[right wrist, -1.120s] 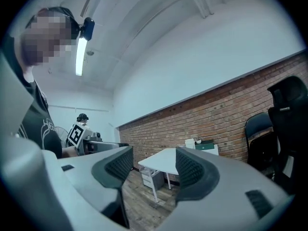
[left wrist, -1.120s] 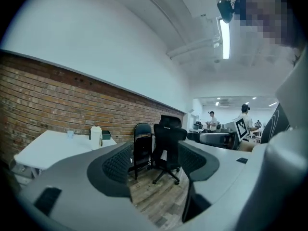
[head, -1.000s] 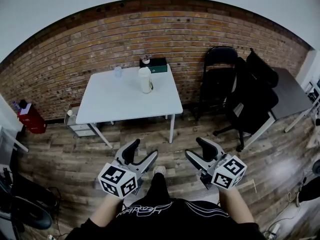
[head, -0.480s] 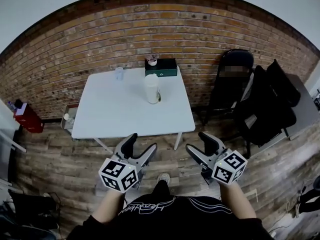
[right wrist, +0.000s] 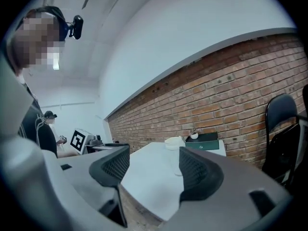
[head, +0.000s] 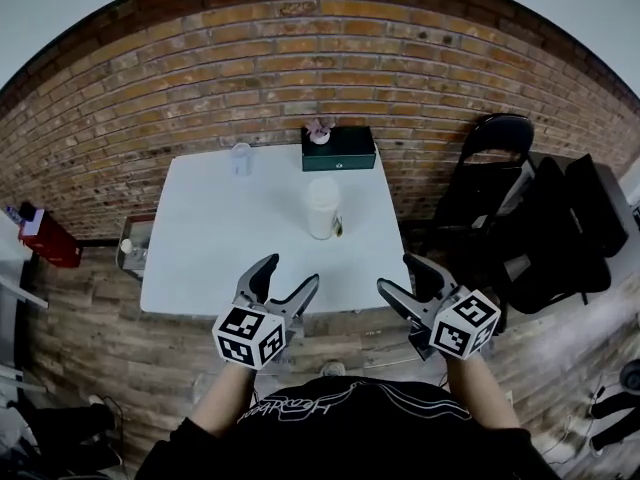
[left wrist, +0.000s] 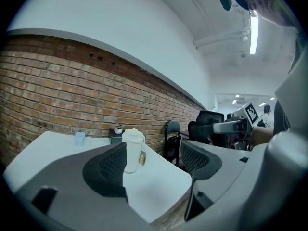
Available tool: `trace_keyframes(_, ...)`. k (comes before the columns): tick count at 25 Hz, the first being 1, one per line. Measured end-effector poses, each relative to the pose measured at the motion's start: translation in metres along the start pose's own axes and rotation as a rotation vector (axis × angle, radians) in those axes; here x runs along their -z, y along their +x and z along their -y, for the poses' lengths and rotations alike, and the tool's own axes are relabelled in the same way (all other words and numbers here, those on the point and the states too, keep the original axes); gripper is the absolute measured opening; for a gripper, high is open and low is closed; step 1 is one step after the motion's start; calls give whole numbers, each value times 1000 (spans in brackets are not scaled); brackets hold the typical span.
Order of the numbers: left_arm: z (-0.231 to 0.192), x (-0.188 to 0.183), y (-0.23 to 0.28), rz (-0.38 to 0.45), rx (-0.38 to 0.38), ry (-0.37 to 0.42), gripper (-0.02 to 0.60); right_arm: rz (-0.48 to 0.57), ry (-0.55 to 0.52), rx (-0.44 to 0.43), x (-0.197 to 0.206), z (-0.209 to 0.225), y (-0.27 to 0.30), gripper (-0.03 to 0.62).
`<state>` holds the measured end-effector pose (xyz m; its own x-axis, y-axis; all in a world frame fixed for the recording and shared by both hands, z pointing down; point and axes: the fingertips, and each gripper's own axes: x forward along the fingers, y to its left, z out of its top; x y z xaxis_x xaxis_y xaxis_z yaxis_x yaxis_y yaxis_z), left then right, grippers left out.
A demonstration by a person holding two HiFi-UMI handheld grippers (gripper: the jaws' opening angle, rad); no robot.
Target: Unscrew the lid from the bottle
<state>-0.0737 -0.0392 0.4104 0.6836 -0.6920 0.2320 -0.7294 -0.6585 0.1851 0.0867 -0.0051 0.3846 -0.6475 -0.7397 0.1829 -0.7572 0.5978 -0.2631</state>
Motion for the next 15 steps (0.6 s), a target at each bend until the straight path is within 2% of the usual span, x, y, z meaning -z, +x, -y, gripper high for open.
trace_keyframes(5,-34,10,34,-47,19,41,357,0,4,-9,-5,18,35,313)
trace_keyframes(10,-46,24,66,-65,67,64,362,-20,-10,-31,-6,31,54,339)
trace_keyframes(15,-61,38,98,-90,73,63,374,-39,-8,-52,-5,50,76,353)
